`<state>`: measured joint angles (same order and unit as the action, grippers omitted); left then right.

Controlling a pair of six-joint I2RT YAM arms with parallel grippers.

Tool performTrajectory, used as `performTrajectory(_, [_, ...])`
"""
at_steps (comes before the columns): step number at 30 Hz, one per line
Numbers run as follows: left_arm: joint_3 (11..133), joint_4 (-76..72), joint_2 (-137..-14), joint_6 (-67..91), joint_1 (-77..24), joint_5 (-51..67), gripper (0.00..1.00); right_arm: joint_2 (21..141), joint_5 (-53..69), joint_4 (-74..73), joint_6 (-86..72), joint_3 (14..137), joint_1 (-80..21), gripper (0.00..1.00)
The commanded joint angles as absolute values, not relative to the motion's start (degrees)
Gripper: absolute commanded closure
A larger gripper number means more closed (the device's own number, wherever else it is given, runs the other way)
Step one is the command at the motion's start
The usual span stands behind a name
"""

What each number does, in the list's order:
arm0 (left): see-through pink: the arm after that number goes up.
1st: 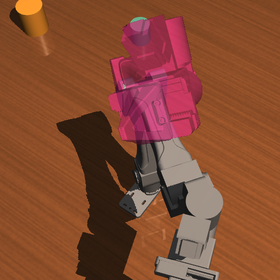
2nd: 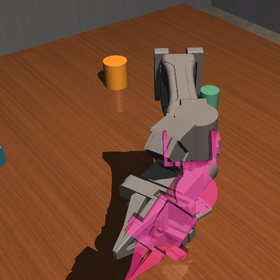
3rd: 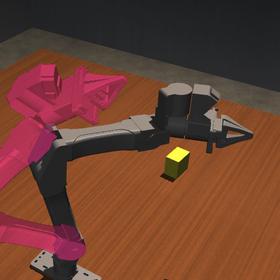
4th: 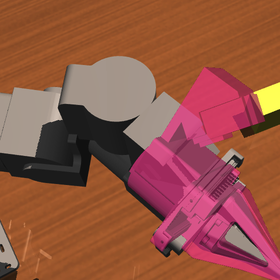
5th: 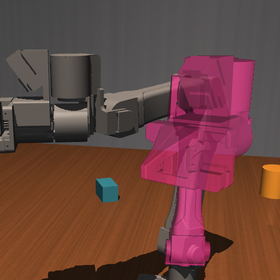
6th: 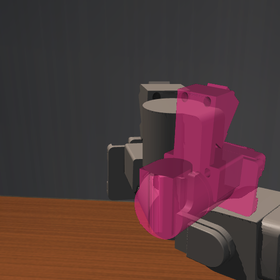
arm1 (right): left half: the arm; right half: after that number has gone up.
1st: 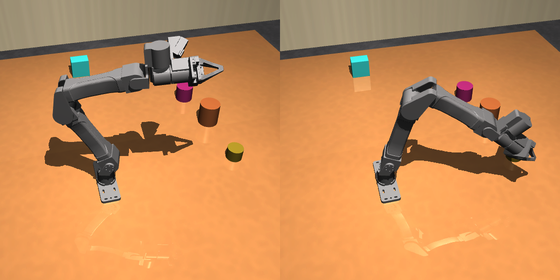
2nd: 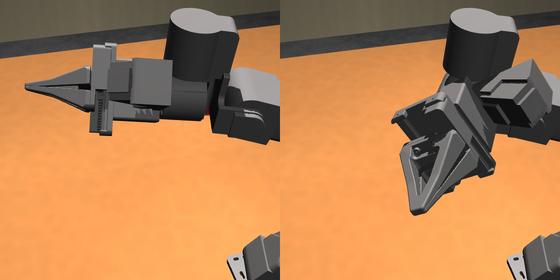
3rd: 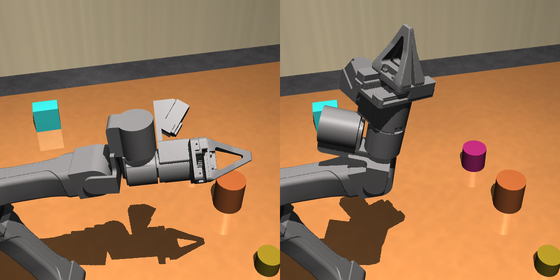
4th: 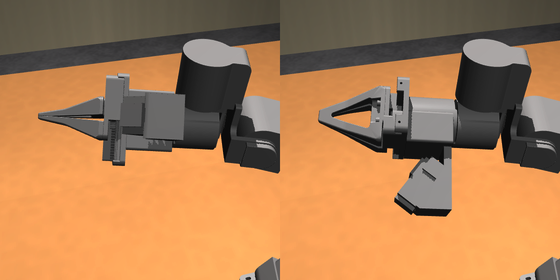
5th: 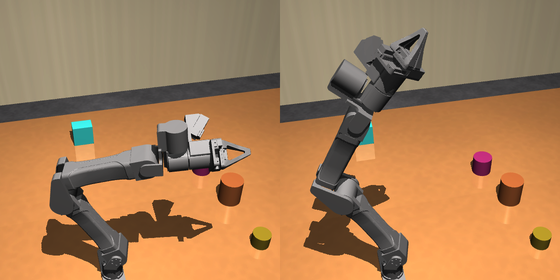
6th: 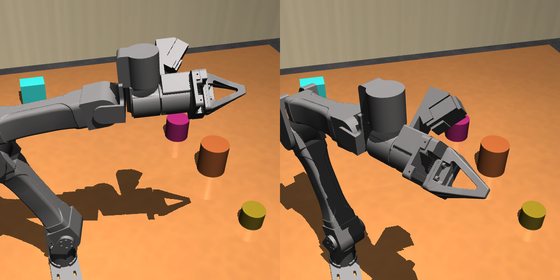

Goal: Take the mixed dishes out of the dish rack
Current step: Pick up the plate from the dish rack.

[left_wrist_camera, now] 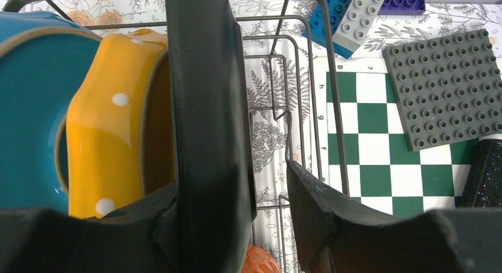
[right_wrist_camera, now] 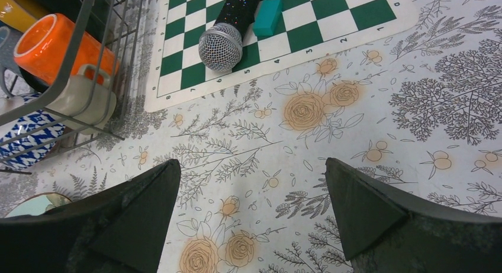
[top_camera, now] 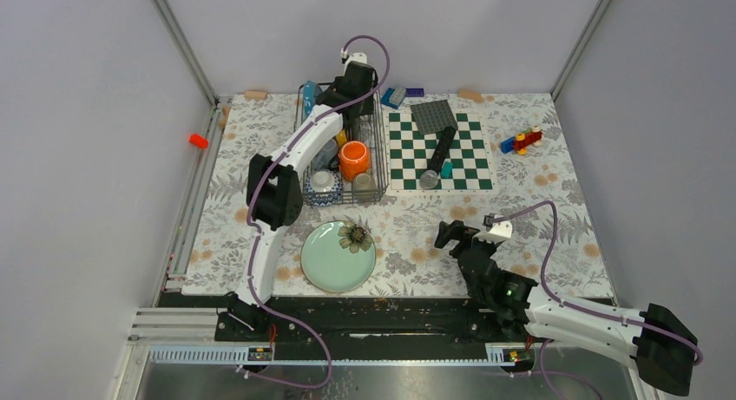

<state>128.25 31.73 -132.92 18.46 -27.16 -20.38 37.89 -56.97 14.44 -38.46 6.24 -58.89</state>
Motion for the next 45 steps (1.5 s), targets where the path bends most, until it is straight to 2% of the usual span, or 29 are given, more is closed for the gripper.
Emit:
performTrajectory(1, [130.17,29.32,-134.87,18.22,-27.07,-22.84,0.51,38.87,-60.99,15.22,-39.62,7.47,-59.24,0.00])
performTrajectory(7, [130.17,28.83,-135.76,17.47,-27.07,-25.20,0.58,39.59,-61.58,15.21,-39.96,7.58,-59.24,0.00])
performTrajectory(13, [130.17,28.44,-136.33,16.96,-27.07,-26.00,0.60,40.28,-61.73,15.21,-40.08,7.86,-59.28,0.01])
performTrajectory(19, [129.93,28.12,-135.29,17.19,-27.07,-24.86,0.75,40.57,-62.05,14.83,-40.17,8.00,-59.24,0.00])
performTrajectory(23, [129.49,28.05,-133.55,17.82,-27.07,-23.11,1.00,40.43,-62.18,14.77,-40.33,8.00,-59.28,0.00])
performTrajectory(37, [127.28,26.39,-128.48,19.76,-26.99,-17.99,0.99,39.19,-62.14,13.30,-40.67,8.21,-59.24,0.00])
performTrajectory(38, [126.96,26.45,-128.08,19.55,-26.91,-17.59,0.88,39.05,-62.22,13.19,-40.69,8.16,-59.24,0.00])
performTrajectory(39, [126.38,26.45,-127.65,19.52,-26.82,-17.26,0.81,38.91,-62.23,13.14,-40.76,8.17,-59.24,0.00])
performTrajectory(42, [125.99,26.89,-126.82,19.47,-26.51,-16.39,0.81,38.80,-62.31,12.97,-40.71,8.25,-59.24,0.00])
performTrajectory(43, [126.03,27.22,-126.62,19.51,-26.39,-16.32,0.73,38.80,-62.38,12.78,-40.71,8.34,-59.24,0.00])
performTrajectory(45, [126.04,27.69,-126.27,19.43,-26.07,-16.01,0.64,38.97,-62.40,12.58,-40.73,8.59,-59.24,0.00])
